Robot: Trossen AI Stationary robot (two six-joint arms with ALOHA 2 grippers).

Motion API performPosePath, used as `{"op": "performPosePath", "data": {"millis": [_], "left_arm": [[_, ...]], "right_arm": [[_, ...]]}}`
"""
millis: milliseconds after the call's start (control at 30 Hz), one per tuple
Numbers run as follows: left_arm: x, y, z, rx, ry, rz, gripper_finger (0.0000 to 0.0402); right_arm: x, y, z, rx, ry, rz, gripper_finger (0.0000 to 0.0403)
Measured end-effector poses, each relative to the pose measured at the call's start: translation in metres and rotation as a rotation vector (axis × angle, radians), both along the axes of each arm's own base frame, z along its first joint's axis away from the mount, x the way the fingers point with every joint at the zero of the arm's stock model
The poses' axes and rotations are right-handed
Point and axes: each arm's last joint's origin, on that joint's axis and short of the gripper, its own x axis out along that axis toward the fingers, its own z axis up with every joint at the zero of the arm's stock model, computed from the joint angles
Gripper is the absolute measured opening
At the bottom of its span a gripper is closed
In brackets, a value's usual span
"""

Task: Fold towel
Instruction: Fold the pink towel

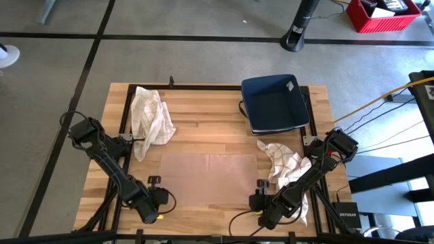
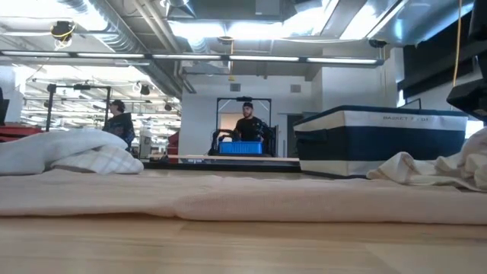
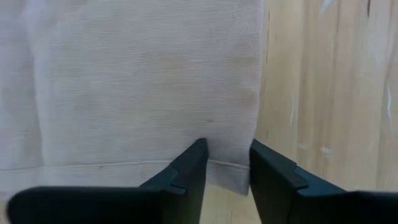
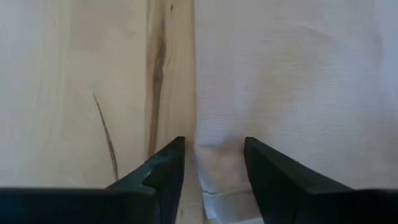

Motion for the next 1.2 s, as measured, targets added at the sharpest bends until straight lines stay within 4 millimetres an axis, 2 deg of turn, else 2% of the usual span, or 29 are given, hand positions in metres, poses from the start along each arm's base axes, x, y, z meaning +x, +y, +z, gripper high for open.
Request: {"op": "performPosePath", "data": {"millis": [267,333,400,533,667,800,1033,1200], "left_arm": [[0.000,0.001,-0.001,0.030,-0.012,-0.016,0.0011],[-0.001,0.001,0.000,0.028,-0.016,-0.015,0.0005],[-0.003,-0.001,0.002,0.021,-0.017,0.001,0.0007],[-0.010,-0.012,0.012,-0.018,-0.030,0.022,0.0003],[-0.020,-0.025,0.019,-0.069,-0.042,0.037,0.0003],[-0.027,-0.032,0.023,-0.087,-0.064,0.054,0.0004],[-0.025,-0.027,0.032,-0.066,-0.136,0.087,0.0002],[-0.027,-0.013,0.046,-0.010,-0.217,0.158,0.0005]], "right_arm": [[-0.001,-0.002,-0.001,-0.029,-0.002,-0.013,0.0062],[-0.001,-0.003,-0.001,-0.028,-0.003,-0.033,0.0027],[0.000,-0.002,0.000,-0.034,-0.003,-0.029,0.0008],[-0.002,0.007,0.009,-0.047,0.014,-0.026,0.0013],[-0.003,0.027,0.027,0.011,-0.020,0.015,0.0005],[-0.002,0.039,0.039,0.054,-0.047,0.033,0.0006],[0.001,0.038,0.043,0.021,-0.071,0.003,0.0005],[0.001,0.028,0.041,-0.017,-0.039,-0.078,0.0004]]}}
